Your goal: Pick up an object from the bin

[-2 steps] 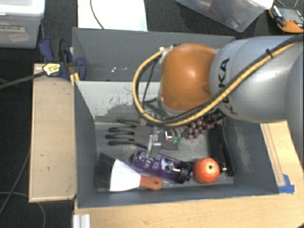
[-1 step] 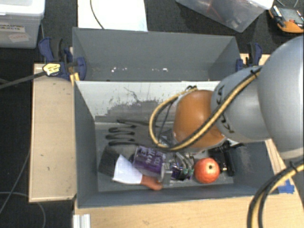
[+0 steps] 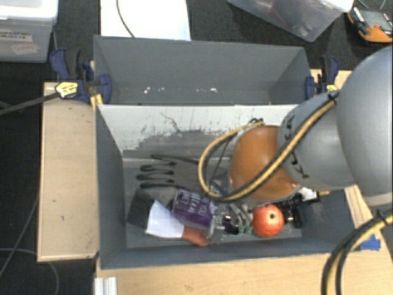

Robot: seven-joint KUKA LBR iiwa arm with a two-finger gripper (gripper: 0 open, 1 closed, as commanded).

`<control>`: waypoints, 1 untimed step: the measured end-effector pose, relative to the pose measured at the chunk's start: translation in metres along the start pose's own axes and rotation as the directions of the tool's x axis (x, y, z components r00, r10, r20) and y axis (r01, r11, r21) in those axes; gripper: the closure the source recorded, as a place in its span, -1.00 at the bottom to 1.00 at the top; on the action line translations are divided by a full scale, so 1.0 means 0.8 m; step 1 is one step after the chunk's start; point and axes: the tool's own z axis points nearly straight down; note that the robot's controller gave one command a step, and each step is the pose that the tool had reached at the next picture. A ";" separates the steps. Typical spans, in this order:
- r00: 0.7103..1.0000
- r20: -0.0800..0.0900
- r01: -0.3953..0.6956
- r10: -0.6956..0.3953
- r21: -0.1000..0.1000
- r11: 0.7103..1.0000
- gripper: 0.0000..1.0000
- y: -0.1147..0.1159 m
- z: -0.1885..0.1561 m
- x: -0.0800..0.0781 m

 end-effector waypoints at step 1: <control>0.997 -0.016 0.077 -0.077 0.005 0.997 -1.00 0.011 0.001 -0.020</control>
Offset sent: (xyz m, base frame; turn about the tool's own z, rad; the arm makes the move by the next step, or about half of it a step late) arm 0.0021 0.0007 -0.0001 -0.0097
